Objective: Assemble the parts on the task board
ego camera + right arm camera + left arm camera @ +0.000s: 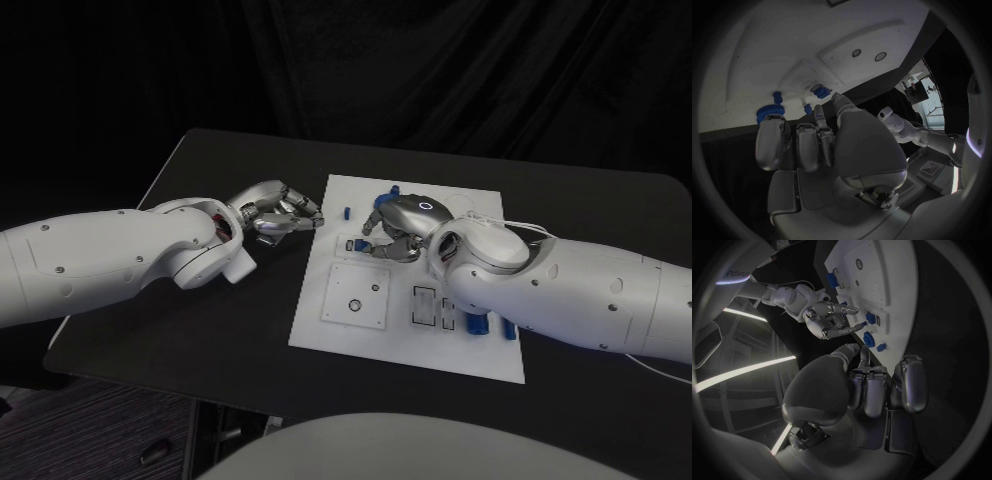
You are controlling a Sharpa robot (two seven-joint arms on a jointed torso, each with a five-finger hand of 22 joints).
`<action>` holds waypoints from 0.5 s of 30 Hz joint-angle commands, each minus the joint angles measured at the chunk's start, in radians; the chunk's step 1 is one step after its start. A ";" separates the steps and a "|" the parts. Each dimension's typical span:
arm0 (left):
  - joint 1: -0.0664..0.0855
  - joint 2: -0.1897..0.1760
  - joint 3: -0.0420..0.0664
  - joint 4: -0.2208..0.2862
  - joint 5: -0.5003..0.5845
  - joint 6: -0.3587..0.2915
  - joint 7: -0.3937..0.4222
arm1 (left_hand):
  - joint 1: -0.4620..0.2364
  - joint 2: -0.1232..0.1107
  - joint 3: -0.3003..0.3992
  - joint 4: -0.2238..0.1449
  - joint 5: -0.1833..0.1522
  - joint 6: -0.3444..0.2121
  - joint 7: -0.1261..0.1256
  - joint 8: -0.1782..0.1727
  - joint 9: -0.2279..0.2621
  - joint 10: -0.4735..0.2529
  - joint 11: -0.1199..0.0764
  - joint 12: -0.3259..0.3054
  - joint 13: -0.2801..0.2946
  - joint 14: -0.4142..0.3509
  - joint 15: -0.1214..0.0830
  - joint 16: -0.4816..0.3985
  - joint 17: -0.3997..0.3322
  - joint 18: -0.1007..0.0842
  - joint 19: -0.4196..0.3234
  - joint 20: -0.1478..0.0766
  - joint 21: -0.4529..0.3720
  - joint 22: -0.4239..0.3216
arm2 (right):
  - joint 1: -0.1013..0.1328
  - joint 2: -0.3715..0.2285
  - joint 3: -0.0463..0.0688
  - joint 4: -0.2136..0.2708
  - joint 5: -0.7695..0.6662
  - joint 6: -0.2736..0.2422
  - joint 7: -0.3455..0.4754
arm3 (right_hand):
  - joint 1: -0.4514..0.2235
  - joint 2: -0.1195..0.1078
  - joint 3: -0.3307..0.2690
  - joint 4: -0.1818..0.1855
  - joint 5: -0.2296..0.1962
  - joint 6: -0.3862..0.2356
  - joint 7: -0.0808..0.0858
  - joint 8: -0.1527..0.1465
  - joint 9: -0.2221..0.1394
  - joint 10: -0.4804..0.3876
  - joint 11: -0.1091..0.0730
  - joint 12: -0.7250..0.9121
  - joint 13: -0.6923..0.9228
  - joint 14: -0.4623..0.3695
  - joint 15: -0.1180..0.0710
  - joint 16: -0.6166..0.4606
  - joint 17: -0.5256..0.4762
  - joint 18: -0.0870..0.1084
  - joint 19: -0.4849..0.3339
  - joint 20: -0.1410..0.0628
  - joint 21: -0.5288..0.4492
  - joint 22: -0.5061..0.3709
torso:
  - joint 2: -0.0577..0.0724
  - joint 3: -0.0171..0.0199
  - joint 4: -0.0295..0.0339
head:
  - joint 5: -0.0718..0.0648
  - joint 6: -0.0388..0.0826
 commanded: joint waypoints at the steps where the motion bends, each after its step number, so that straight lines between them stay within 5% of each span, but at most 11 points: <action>1: -0.001 0.004 0.001 -0.001 0.009 0.018 -0.004 | -0.012 0.002 0.005 0.001 0.001 -0.002 -0.002 0.004 -0.001 0.102 0.006 0.004 0.263 0.106 0.008 0.003 0.263 -0.011 0.001 0.006 -0.006 0.183 | -0.003 0.006 0.001 -0.004 -0.042 0.047 -0.050 | -0.009 -0.002 0.006 -0.005 0.010 -0.010 0.000 0.004 0.001 0.059 0.000 0.004 0.181 0.075 0.006 0.004 0.099 -0.018 0.023 0.003 0.002 0.169 | 0.001 -0.0008 -0.0001 | -0.002 0.000; 15: -0.001 0.015 0.001 -0.009 0.009 0.029 -0.013 | -0.017 0.003 0.008 0.001 -0.001 -0.002 -0.002 0.006 -0.003 0.102 0.006 0.004 0.263 0.106 0.008 0.003 0.263 -0.011 0.000 0.006 -0.009 0.183 | -0.003 0.036 0.002 -0.028 -0.105 0.072 -0.085 | -0.003 -0.003 0.030 -0.033 0.049 -0.045 0.008 -0.010 0.002 0.048 0.006 -0.003 0.167 0.071 0.010 -0.003 0.087 -0.016 0.016 0.007 -0.009 0.169 | -0.001 -0.0020 0.0006 | -0.002 0.000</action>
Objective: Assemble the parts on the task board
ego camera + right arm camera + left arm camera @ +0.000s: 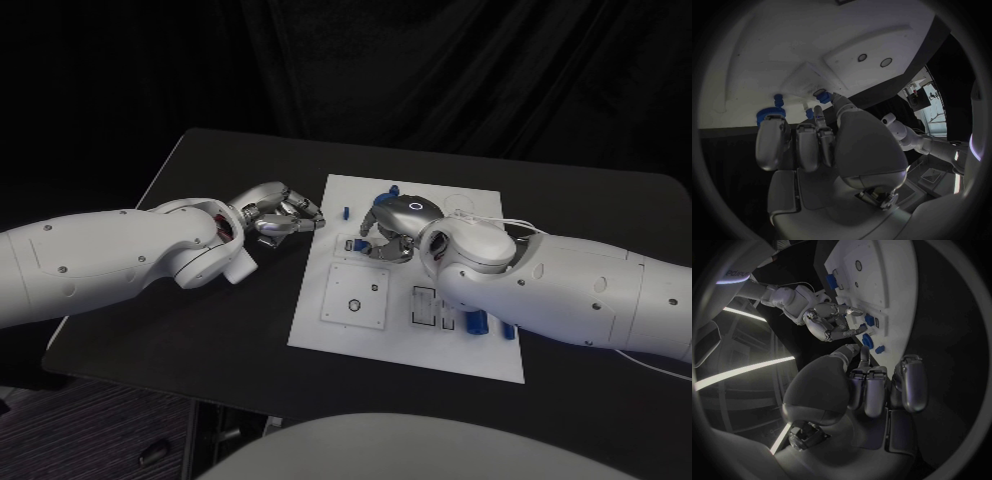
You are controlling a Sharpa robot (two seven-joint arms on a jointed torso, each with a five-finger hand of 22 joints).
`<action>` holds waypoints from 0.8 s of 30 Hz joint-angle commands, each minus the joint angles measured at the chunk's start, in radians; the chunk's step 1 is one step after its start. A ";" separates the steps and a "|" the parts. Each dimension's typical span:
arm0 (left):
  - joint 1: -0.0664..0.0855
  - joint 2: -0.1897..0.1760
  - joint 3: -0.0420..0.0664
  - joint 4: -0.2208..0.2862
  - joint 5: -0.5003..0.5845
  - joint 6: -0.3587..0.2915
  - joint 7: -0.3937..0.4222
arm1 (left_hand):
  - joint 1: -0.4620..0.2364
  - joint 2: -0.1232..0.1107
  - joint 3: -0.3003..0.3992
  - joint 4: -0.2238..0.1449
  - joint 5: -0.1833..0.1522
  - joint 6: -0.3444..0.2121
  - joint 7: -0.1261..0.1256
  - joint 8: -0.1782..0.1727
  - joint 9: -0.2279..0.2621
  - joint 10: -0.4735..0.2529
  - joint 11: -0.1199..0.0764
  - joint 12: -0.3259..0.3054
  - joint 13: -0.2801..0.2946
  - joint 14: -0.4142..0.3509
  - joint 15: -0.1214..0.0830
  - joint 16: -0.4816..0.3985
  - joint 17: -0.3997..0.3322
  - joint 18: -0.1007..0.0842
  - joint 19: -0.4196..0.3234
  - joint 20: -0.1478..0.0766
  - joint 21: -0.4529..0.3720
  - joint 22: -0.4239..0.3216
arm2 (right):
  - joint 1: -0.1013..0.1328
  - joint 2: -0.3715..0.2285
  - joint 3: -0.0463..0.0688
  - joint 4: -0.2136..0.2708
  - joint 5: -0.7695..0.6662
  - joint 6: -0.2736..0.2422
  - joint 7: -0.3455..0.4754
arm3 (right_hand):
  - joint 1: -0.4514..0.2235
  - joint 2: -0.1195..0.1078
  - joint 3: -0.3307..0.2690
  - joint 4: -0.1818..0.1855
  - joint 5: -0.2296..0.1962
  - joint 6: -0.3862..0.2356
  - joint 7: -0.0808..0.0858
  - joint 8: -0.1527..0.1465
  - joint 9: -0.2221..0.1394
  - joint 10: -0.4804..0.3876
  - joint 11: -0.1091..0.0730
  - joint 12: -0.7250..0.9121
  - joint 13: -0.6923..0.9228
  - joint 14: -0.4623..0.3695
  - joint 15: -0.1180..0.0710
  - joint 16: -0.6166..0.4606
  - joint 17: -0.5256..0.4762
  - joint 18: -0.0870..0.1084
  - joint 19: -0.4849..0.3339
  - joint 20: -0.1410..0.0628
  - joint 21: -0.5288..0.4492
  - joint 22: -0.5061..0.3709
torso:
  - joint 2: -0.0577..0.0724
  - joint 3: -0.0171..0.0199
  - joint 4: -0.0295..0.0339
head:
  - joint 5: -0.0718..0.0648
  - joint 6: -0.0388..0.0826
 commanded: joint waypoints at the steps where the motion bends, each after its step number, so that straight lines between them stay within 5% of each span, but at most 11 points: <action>1: -0.001 0.003 0.001 -0.001 0.008 0.016 0.000 | -0.008 0.002 0.006 -0.002 -0.001 -0.002 -0.002 0.006 -0.002 0.102 0.006 0.004 0.263 0.106 0.008 0.003 0.263 -0.011 0.000 0.006 -0.005 0.183 | -0.003 0.006 0.001 -0.003 -0.059 0.018 -0.039 | -0.002 -0.003 0.008 -0.011 0.012 -0.020 0.003 -0.012 -0.001 0.047 0.007 -0.003 0.167 0.067 0.009 -0.004 0.086 -0.015 0.011 0.005 -0.011 0.169 | -0.001 -0.0002 -0.0007 | 0.002 0.000; 24: -0.001 0.016 0.001 -0.020 0.008 0.043 -0.021 | -0.015 0.003 0.009 -0.003 -0.006 -0.002 -0.002 0.008 -0.004 0.102 0.006 0.004 0.263 0.106 0.008 0.003 0.263 -0.009 -0.003 0.007 -0.011 0.181 | -0.009 0.042 0.001 -0.025 -0.084 0.030 -0.030 | -0.028 0.001 0.019 -0.014 -0.011 0.014 -0.002 0.014 0.017 0.052 0.005 0.000 0.175 0.065 0.008 -0.006 0.081 -0.013 0.008 0.006 -0.018 0.169 | -0.001 -0.0004 -0.0016 | 0.007 0.000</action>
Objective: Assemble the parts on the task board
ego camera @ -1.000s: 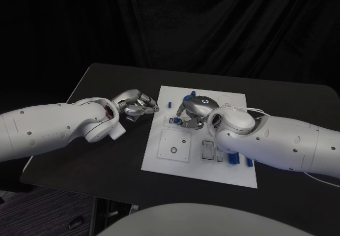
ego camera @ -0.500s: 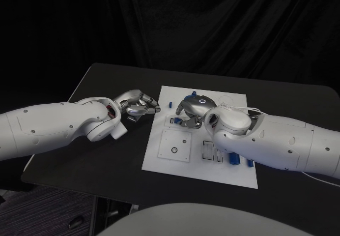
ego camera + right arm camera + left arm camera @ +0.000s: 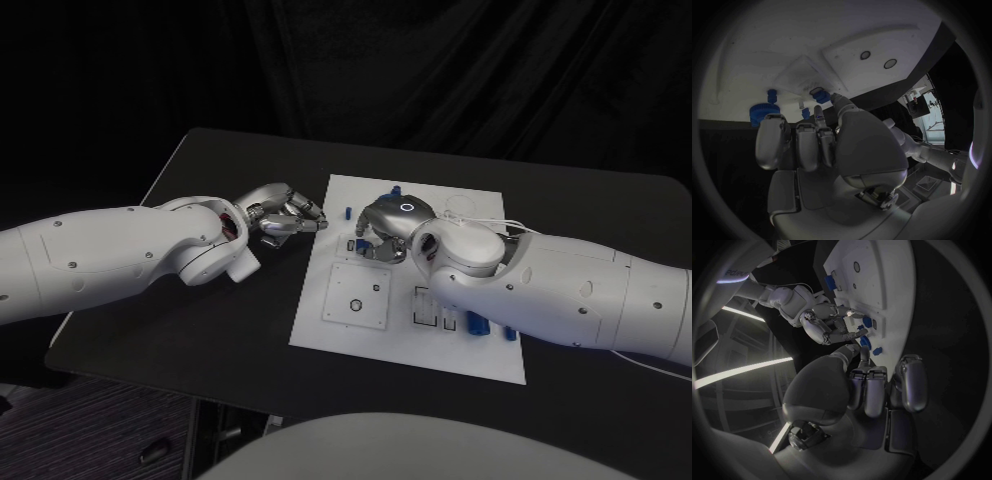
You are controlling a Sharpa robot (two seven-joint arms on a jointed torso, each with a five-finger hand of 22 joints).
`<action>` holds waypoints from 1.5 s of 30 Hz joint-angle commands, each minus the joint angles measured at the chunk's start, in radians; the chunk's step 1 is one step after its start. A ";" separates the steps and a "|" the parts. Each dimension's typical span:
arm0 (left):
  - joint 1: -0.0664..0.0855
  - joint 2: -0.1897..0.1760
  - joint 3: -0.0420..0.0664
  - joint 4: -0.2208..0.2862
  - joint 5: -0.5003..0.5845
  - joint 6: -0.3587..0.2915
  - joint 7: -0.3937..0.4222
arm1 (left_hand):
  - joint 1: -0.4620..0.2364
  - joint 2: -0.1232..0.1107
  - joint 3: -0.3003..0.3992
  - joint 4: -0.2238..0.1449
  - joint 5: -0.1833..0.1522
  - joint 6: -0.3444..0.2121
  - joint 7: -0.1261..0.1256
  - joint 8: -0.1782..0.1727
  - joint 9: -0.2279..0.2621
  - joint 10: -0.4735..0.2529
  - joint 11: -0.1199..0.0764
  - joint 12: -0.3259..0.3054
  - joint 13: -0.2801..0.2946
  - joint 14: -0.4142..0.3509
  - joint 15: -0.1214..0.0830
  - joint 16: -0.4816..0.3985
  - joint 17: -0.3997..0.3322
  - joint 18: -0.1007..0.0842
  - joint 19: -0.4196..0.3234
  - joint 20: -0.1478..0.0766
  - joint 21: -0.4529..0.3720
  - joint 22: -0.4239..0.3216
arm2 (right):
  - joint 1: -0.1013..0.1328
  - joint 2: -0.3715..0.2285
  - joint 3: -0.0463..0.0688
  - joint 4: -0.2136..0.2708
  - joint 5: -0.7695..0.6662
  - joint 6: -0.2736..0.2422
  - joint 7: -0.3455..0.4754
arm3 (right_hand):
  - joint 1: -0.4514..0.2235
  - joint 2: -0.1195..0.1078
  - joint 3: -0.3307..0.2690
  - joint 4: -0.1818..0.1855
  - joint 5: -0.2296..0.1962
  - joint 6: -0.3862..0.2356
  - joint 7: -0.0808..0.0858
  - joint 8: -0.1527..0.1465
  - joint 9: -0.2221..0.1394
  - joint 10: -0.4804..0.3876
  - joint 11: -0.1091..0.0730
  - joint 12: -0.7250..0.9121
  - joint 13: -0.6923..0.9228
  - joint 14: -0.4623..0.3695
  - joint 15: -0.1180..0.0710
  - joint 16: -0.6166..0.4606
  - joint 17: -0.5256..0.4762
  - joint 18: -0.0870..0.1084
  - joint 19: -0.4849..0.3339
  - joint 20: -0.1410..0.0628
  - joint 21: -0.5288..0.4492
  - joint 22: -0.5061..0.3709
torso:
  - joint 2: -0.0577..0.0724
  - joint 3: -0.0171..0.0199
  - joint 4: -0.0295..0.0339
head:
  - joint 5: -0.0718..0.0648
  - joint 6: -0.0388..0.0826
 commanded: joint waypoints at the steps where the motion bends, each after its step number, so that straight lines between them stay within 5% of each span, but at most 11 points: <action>1: -0.001 0.004 0.001 -0.001 0.008 0.022 -0.002 | -0.011 -0.001 0.007 0.000 -0.006 -0.002 -0.002 0.005 -0.002 0.102 0.006 0.004 0.263 0.106 0.008 0.003 0.263 -0.009 -0.004 0.007 -0.009 0.180 | -0.004 0.003 0.001 -0.004 -0.016 0.015 -0.014 | -0.006 -0.001 0.009 -0.004 -0.004 0.010 0.000 0.006 0.003 0.048 0.000 0.000 0.175 0.069 0.003 -0.002 0.081 -0.013 0.008 0.005 -0.005 0.169 | 0.000 0.0002 0.0008 | -0.003 0.000; 23: -0.004 0.009 0.001 -0.009 0.008 0.042 -0.014 | -0.015 0.000 0.009 0.000 -0.007 -0.001 -0.003 0.007 -0.003 0.102 0.006 0.004 0.263 0.106 0.008 0.003 0.263 -0.007 -0.007 0.007 -0.014 0.179 | -0.019 0.011 0.001 -0.037 -0.016 0.046 -0.008 | 0.014 -0.002 0.079 -0.059 0.106 0.007 0.001 0.012 0.026 0.034 -0.001 -0.009 0.160 0.061 0.002 -0.018 0.057 -0.008 -0.004 0.004 -0.035 0.164 | -0.001 -0.0003 -0.0003 | 0.007 0.000; 32: -0.009 0.018 0.001 -0.014 0.009 0.047 -0.008 | -0.021 0.004 0.016 -0.001 -0.011 0.000 -0.004 0.011 -0.005 0.102 0.005 0.004 0.263 0.106 0.008 0.003 0.263 -0.006 -0.010 0.007 -0.020 0.177 | -0.021 0.005 0.001 -0.028 -0.016 -0.011 0.044 | 0.025 0.003 0.119 -0.116 0.132 0.099 -0.033 0.107 0.108 0.041 -0.029 -0.005 0.170 0.061 -0.020 -0.016 0.059 -0.009 0.000 -0.015 -0.029 0.170 | 0.000 -0.0005 -0.0004 | 0.011 0.000; 36: -0.012 0.020 0.001 -0.015 0.022 0.043 0.005 | -0.048 0.010 0.022 0.006 -0.056 -0.008 -0.003 0.019 -0.012 0.102 0.006 0.004 0.263 0.106 0.008 0.003 0.263 -0.006 -0.012 0.008 -0.024 0.177 | -0.021 -0.004 0.001 -0.017 -0.016 -0.060 0.067 | 0.022 0.005 0.124 -0.126 0.135 0.104 -0.038 0.125 0.130 0.044 -0.034 -0.004 0.173 0.062 -0.025 -0.016 0.059 -0.010 0.001 -0.019 -0.025 0.172 | 0.000 -0.0003 -0.0004 | 0.014 0.000; 39: -0.014 0.022 0.001 -0.015 0.036 0.044 0.022 | -0.075 0.015 0.013 0.028 -0.127 -0.018 0.000 0.021 -0.020 0.102 0.009 0.004 0.263 0.106 0.011 0.003 0.263 -0.005 -0.013 0.010 -0.027 0.176 | -0.021 -0.018 0.001 0.000 -0.016 -0.117 0.087 | 0.020 0.005 0.127 -0.132 0.138 0.103 -0.041 0.134 0.142 0.046 -0.037 -0.002 0.176 0.063 -0.027 -0.013 0.063 -0.012 0.004 -0.021 -0.019 0.174 | 0.000 -0.0003 0.0000 | 0.020 0.000; 41: -0.015 0.023 0.001 -0.014 0.041 0.048 0.037 | -0.105 0.015 -0.009 0.061 -0.219 -0.033 0.007 0.012 -0.041 0.102 0.015 0.004 0.263 0.106 0.016 0.003 0.263 -0.005 -0.014 0.013 -0.030 0.176 | -0.021 -0.029 0.001 0.014 -0.015 -0.161 0.102 | 0.013 0.004 0.126 -0.133 0.136 0.101 -0.042 0.141 0.151 0.049 -0.038 -0.001 0.180 0.064 -0.028 -0.010 0.067 -0.013 0.007 -0.023 -0.012 0.176 | 0.000 -0.0003 -0.0001 | 0.024 0.000; 45: -0.019 0.022 0.001 -0.012 0.061 0.080 0.075 | -0.114 0.010 -0.031 0.086 -0.224 -0.057 0.020 -0.016 -0.102 0.102 0.026 0.004 0.263 0.106 0.024 0.003 0.263 -0.006 -0.014 0.020 -0.029 0.178 | -0.021 -0.048 0.002 0.038 0.003 -0.241 0.135 | 0.008 0.004 0.129 -0.137 0.138 0.101 -0.045 0.150 0.164 0.050 -0.040 0.000 0.181 0.067 -0.030 -0.005 0.074 -0.015 0.010 -0.025 -0.004 0.179 | -0.001 0.0001 -0.0007 | 0.032 0.000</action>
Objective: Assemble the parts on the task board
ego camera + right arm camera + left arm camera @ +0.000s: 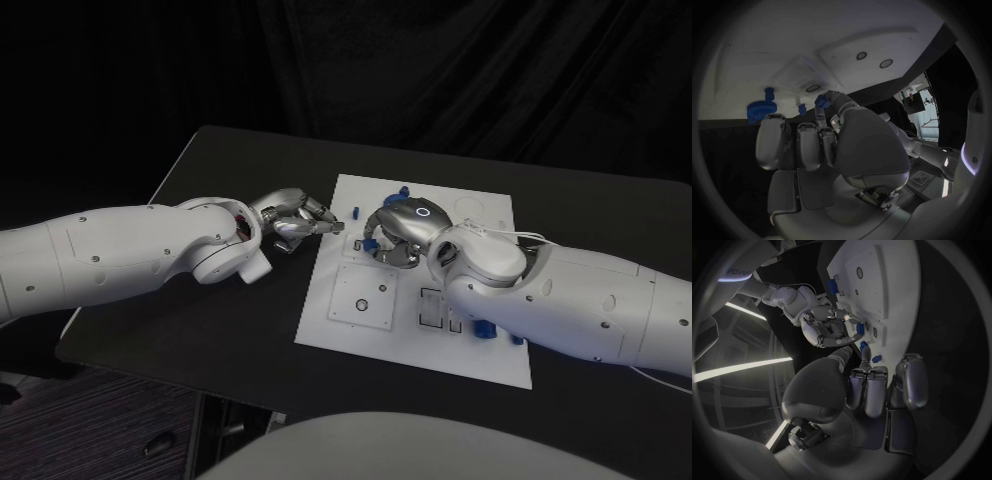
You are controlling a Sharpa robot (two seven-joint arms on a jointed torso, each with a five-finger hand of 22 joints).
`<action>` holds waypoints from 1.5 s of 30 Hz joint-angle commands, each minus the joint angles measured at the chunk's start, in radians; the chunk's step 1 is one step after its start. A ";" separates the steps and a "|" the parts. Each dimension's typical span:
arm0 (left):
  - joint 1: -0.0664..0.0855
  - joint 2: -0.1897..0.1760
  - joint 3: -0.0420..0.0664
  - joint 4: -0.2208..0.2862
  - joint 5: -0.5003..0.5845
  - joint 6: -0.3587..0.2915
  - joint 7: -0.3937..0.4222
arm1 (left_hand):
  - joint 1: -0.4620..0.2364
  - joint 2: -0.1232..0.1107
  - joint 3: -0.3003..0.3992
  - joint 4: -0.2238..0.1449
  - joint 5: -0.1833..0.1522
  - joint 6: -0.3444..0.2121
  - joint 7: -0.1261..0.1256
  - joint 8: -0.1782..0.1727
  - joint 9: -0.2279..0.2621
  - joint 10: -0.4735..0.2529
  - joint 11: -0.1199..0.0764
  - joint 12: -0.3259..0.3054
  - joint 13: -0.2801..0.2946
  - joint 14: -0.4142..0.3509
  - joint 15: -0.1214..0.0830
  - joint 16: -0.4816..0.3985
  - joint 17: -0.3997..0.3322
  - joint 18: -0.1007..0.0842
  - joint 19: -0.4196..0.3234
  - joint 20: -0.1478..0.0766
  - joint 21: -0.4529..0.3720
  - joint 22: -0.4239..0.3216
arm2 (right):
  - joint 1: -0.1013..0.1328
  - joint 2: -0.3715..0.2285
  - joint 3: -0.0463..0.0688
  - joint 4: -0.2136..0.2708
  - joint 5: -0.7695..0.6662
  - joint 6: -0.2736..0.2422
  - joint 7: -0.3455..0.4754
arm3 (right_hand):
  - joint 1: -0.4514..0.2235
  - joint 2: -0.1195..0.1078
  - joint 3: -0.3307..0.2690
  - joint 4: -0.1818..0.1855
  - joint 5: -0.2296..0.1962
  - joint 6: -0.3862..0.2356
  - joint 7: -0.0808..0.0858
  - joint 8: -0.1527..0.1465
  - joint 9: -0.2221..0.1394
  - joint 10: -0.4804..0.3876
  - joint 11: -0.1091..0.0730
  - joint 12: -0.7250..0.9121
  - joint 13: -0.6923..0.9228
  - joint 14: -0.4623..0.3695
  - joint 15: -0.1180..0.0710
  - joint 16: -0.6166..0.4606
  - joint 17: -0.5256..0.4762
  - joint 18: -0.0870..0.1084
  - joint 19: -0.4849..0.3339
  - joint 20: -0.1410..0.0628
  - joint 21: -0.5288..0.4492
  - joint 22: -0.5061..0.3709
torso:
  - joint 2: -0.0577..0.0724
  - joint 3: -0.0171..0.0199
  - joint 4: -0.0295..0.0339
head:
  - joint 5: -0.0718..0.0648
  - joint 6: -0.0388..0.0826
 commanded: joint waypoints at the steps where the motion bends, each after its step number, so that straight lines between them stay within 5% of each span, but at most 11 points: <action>1: -0.005 0.002 0.001 0.003 0.047 0.053 0.079 | -0.006 -0.001 -0.008 0.018 0.000 -0.016 0.007 -0.022 -0.045 0.104 0.013 0.004 0.263 0.105 0.011 0.003 0.263 -0.006 0.000 0.010 -0.004 0.178 | -0.002 -0.012 0.002 0.021 0.013 -0.152 0.066 | -0.010 0.009 0.005 -0.011 0.014 0.021 -0.027 0.011 0.093 0.050 -0.009 0.004 0.181 0.064 -0.010 0.003 0.074 -0.015 0.011 -0.008 0.003 0.180 | -0.001 0.0007 -0.0006 | 0.005 0.000; 9: -0.011 0.021 0.001 -0.003 0.069 0.104 0.110 | 0.024 -0.002 -0.024 0.025 0.009 -0.006 0.014 -0.037 -0.126 0.104 0.020 0.004 0.263 0.105 0.018 0.003 0.263 -0.006 -0.002 0.019 -0.004 0.179 | -0.002 -0.024 0.002 0.040 0.022 -0.176 0.078 | -0.018 0.007 0.006 -0.011 0.010 0.015 -0.028 0.016 0.104 0.051 -0.009 0.004 0.181 0.064 -0.010 0.003 0.074 -0.015 0.011 -0.009 0.003 0.180 | 0.000 0.0006 -0.0002 | -0.003 0.000; 14: -0.015 0.036 0.001 -0.005 0.072 0.124 0.111 | 0.047 0.001 -0.027 0.017 0.003 -0.005 0.016 -0.039 -0.159 0.104 0.022 0.004 0.263 0.105 0.020 0.003 0.263 -0.004 -0.008 0.021 -0.013 0.176 | -0.002 -0.024 0.002 0.043 0.030 -0.178 0.080 | -0.018 0.007 0.006 -0.011 0.010 0.015 -0.028 0.016 0.104 0.051 -0.009 0.004 0.181 0.064 -0.010 0.003 0.074 -0.015 0.011 -0.009 0.003 0.180 | -0.002 0.0014 -0.0058 | 0.001 0.000; 45: -0.019 0.059 0.001 -0.015 0.073 0.093 0.112 | 0.074 0.018 -0.029 0.015 0.029 0.014 0.012 -0.020 -0.201 0.104 0.019 0.004 0.263 0.105 0.019 0.003 0.263 0.000 -0.016 0.021 -0.027 0.172 | -0.002 -0.021 0.002 0.062 0.058 -0.161 0.077 | -0.029 0.010 0.008 -0.012 -0.014 0.006 -0.029 0.022 0.119 0.054 -0.010 0.005 0.186 0.065 -0.011 0.006 0.078 -0.016 0.013 -0.010 0.006 0.181 | -0.002 0.0018 -0.0052 | -0.001 0.000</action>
